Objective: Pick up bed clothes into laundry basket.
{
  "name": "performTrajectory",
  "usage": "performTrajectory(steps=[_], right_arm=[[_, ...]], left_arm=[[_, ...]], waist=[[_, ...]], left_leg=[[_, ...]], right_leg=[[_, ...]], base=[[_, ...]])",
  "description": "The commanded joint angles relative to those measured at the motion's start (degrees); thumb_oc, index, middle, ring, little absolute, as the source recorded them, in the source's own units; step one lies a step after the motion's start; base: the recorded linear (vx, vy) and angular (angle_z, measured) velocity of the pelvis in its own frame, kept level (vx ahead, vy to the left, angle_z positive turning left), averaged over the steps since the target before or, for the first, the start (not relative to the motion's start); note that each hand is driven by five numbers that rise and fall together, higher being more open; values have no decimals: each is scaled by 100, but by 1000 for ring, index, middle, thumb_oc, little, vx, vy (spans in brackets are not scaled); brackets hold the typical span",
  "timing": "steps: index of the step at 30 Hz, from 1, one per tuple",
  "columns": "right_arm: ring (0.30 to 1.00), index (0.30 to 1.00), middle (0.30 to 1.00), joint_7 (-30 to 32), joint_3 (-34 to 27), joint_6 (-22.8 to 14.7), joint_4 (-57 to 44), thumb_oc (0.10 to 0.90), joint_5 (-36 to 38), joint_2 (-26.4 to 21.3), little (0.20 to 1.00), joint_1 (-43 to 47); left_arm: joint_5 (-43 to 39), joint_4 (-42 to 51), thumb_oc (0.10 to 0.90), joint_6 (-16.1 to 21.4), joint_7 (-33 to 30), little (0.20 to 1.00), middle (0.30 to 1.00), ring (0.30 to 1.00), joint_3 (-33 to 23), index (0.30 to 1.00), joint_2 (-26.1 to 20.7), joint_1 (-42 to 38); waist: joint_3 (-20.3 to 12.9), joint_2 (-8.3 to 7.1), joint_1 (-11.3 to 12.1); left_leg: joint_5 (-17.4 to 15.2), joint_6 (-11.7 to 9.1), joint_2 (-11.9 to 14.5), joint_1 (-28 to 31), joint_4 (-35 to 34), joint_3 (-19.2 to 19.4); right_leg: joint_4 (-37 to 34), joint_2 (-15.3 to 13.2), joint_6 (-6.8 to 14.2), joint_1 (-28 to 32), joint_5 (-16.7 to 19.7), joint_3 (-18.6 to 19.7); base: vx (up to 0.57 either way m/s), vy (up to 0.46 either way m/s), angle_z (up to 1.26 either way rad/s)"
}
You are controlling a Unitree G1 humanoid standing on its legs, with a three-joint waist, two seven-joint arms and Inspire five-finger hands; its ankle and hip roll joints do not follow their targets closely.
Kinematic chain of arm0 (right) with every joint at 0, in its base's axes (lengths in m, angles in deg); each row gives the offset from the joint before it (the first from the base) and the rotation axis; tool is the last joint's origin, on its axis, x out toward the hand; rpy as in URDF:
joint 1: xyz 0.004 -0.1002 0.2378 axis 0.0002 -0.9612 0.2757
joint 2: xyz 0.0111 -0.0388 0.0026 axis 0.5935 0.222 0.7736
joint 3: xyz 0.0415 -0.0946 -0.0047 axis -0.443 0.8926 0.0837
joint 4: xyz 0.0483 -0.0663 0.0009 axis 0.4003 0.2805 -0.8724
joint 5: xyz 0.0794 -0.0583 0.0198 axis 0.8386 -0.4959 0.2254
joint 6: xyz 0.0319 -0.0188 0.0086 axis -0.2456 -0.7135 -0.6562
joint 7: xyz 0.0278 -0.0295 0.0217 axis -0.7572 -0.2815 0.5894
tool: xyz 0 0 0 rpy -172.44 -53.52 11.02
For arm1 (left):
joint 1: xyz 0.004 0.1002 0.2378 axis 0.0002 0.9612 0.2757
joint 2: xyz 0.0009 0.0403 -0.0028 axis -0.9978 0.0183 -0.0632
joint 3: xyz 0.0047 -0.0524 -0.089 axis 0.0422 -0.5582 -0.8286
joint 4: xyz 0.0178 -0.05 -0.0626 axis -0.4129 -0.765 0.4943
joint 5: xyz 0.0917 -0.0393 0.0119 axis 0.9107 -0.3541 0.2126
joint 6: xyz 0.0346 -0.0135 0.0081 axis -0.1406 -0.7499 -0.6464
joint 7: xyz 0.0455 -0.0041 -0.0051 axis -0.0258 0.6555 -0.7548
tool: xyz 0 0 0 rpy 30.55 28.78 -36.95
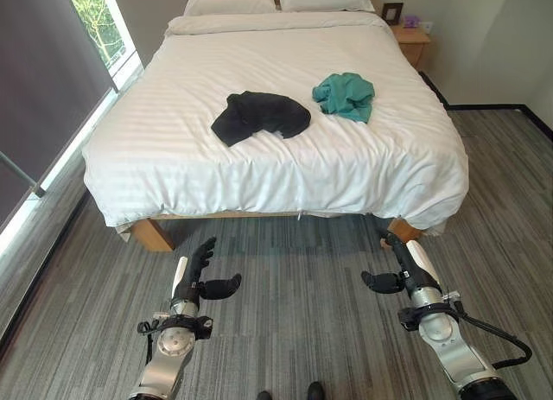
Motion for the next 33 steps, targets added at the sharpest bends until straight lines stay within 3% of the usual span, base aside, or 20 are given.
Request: performTrajectory(steps=[1, 8, 10, 12, 14, 15, 16, 18, 21, 22, 24, 25, 26, 27, 28, 29, 30, 31, 32, 33], right_arm=[[900, 900, 900, 106, -382, -546, -762, 800, 264, 136, 900, -92], [900, 900, 900, 1, -465, -484, -960, 800, 460, 256, 900, -322], [900, 900, 900, 13, -474, -516, -1031, 800, 410, 284, 900, -338], [900, 900, 900, 6, -459, -512, -1131, 800, 327, 287, 900, -257], [900, 900, 900, -3, -463, -500, -1206, 800, 294, 296, 900, -235], [900, 900, 900, 5, -471, -501, -1291, 800, 294, 325, 900, -229], [900, 900, 900, 4, -471, -499, -1294, 800, 294, 322, 900, -231], [900, 900, 900, -10, -515, -524, -1358, 800, 344, 306, 900, -277], [900, 900, 900, -31, -550, -510, -1433, 800, 393, 278, 900, -356], [900, 900, 900, -26, -565, -493, -1448, 800, 345, 251, 900, -430], [900, 900, 900, -69, -564, -502, -1494, 800, 316, 240, 900, -479], [900, 900, 900, -130, -509, -550, -1430, 800, 275, 200, 900, -545], [900, 900, 900, -137, -473, -564, -1413, 800, 272, 163, 900, -564], [900, 900, 900, -137, -473, -565, -1413, 800, 273, 163, 900, -562], [900, 900, 900, -102, -374, -580, -1339, 800, 267, 49, 900, -498], [900, 900, 900, -39, -357, -571, -1362, 800, 257, -38, 900, -424], [900, 900, 900, -36, -363, -571, -1357, 800, 258, -33, 900, -412], [900, 900, 900, 14, -341, -588, -1381, 800, 297, -97, 900, -269], [900, 900, 900, 49, -353, -575, -1406, 800, 313, -159, 900, -153], [900, 900, 900, 83, -344, -551, -1412, 800, 282, -261, 900, -3]], left_arm=[[-20, 356, 800, 385, -153, 900, 900, 900, -115, 900, -242, -294], [-51, 472, 800, 279, -81, 900, 900, 900, -234, 900, -258, -58], [-51, 528, 800, 281, -62, 900, 900, 900, -268, 900, -373, -62], [-54, 519, 800, 261, -106, 900, 900, 900, -304, 900, -396, -103], [-21, 504, 800, 238, -129, 900, 900, 900, -300, 900, -393, -141], [12, 463, 800, 234, -159, 900, 900, 900, -311, 900, -376, -197], [12, 460, 800, 236, -159, 900, 900, 900, -311, 900, -373, -199], [18, 511, 800, 262, -142, 900, 900, 900, -359, 900, -360, -172], [108, 473, 800, 265, -120, 900, 900, 900, -377, 900, -367, -257], [133, 373, 800, 275, -150, 900, 900, 900, -330, 900, -358, -397], [180, 348, 800, 296, -118, 900, 900, 900, -315, 900, -355, -403], [214, 388, 800, 321, -110, 900, 900, 900, -280, 900, -329, -255], [239, 426, 800, 304, -92, 900, 900, 900, -245, 900, -306, -200], [240, 428, 800, 303, -92, 900, 900, 900, -247, 900, -307, -201], [87, 431, 800, 280, -102, 900, 900, 900, -202, 900, -292, -205], [32, 463, 800, 287, -117, 900, 900, 900, -146, 900, -303, -249], [28, 460, 800, 287, -119, 900, 900, 900, -142, 900, -309, -265], [20, 484, 800, 277, -156, 900, 900, 900, -82, 900, -334, -338], [13, 535, 800, 289, -189, 900, 900, 900, -62, 900, -349, -425], [-27, 568, 800, 305, -221, 900, 900, 900, -29, 900, -320, -505]], waist=[[-369, -233, 192], [-233, -262, 248], [-56, -196, 287], [168, -107, 235], [243, -89, 180], [299, -59, 107], [298, -51, 83], [327, -127, -78], [377, -107, -332], [368, -116, -415], [294, -134, -409], [122, -113, -429], [87, -23, -418], [79, -44, -432], [173, -98, -294], [293, -266, -234], [311, -270, -252], [430, -399, -149], [499, -490, -38], [551, -505, 163]], left_leg=[[-372, -485, 223, -116, 3, -521], [-472, -366, 233, 41, 3, -520], [-471, -263, 274, 51, 3, -462], [-508, -223, 294, 111, 3, -411], [-552, -237, 303, 172, 3, -409], [-696, -289, 336, 312, 3, -428], [-707, -294, 347, 315, 3, -451], [-894, -388, 307, 521, 3, -561], [-1134, -575, 511, 706, 3, -740], [-1297, -705, 678, 860, 3, -774], [-1408, -769, 788, 909, 3, -764], [-1078, -914, 1203, 1032, 178, -679], [-852, -993, 1447, 928, 698, -542], [-828, -999, 1429, 902, 697, -562], [251, -980, 1554, -47, 2539, -739], [608, -817, 1381, -479, 3277, -864], [572, -816, 1366, -574, 3417, -911], [521, -699, 1258, -990, 4165, -895], [332, -617, 1120, -1278, 4480, -826], [-34, -604, 820, -1644, 4527, -732]], right_leg=[[25, -527, 711, -8, -230, 177], [128, -429, 690, -44, -251, 314], [1193, -399, 776, -506, -416, 207], [2423, -517, 1125, -1179, -55, 59], [2821, -588, 1179, -1460, 19, -19], [2713, -718, 1070, -1753, -86, -321], [2725, -719, 1066, -1744, -109, -348], [1760, -687, 905, -1967, -90, -543], [168, -512, 1017, -2149, 367, -476], [102, -532, 1119, -2401, 495, -290], [72, -540, 1100, -2350, 509, -319], [164, -428, 976, -2153, 659, -384], [166, -266, 894, -1964, 617, -412], [159, -288, 887, -1977, 636, -416], [144, -185, 577, -1502, 540, -420], [118, -259, 436, -1354, 514, -418], [131, -273, 436, -1373, 519, -438], [103, -303, 331, -1218, 467, -411], [80, -300, 288, -1075, 382, -292], [61, -276, 285, -864, 226, -151]], base=[[-18, -34, 0], [11, -7, -12], [-60, 49, -21], [-14, 80, -28], [128, 33, -23], [167, -7, 3], [311, -52, -11], [364, -147, 3], [474, -234, 22], [507, -371, 47], [400, -333, 74], [449, -379, 75], [434, -386, 68], [348, -428, 14], [263, -462, 11], [245, -450, -12], [105, -305, -44], [137, -222, -82], [379, -267, -91], [299, -119, -71]])
